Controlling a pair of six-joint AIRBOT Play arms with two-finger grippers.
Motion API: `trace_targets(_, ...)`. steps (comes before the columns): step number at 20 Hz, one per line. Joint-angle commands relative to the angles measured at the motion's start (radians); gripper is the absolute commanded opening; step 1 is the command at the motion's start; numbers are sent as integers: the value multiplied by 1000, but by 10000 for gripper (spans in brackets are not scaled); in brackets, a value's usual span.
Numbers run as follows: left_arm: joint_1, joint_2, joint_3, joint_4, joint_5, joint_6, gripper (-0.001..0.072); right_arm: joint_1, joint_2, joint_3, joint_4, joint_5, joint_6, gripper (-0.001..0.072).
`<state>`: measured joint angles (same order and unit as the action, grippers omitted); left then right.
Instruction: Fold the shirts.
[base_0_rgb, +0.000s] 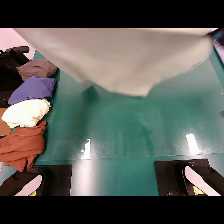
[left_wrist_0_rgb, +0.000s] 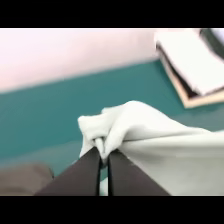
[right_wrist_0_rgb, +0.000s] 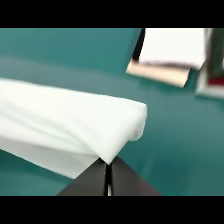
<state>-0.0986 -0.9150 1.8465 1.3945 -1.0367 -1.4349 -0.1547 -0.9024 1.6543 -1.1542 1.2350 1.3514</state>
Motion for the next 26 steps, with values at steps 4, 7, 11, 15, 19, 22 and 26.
trace_targets(4,1,216,47,10,7,-31,24,-151,95,277,-7,91,29,12)
trace_targets(7,1,164,46,7,-71,-31,24,-183,21,371,-6,183,46,13)
trace_targets(11,1,-8,-71,-28,-145,-31,24,-101,-132,343,-1,227,63,12)
trace_targets(15,1,-248,-318,-56,-136,-30,25,12,-317,139,-162,220,74,12)
trace_targets(19,1,-501,-425,-56,26,-24,26,47,-510,-17,-208,113,74,13)
trace_targets(22,5,-575,-425,-55,93,-31,460,47,-620,4,-160,64,74,19)
trace_targets(26,102,-542,-374,-58,-64,-32,556,28,-686,145,-58,132,72,324)
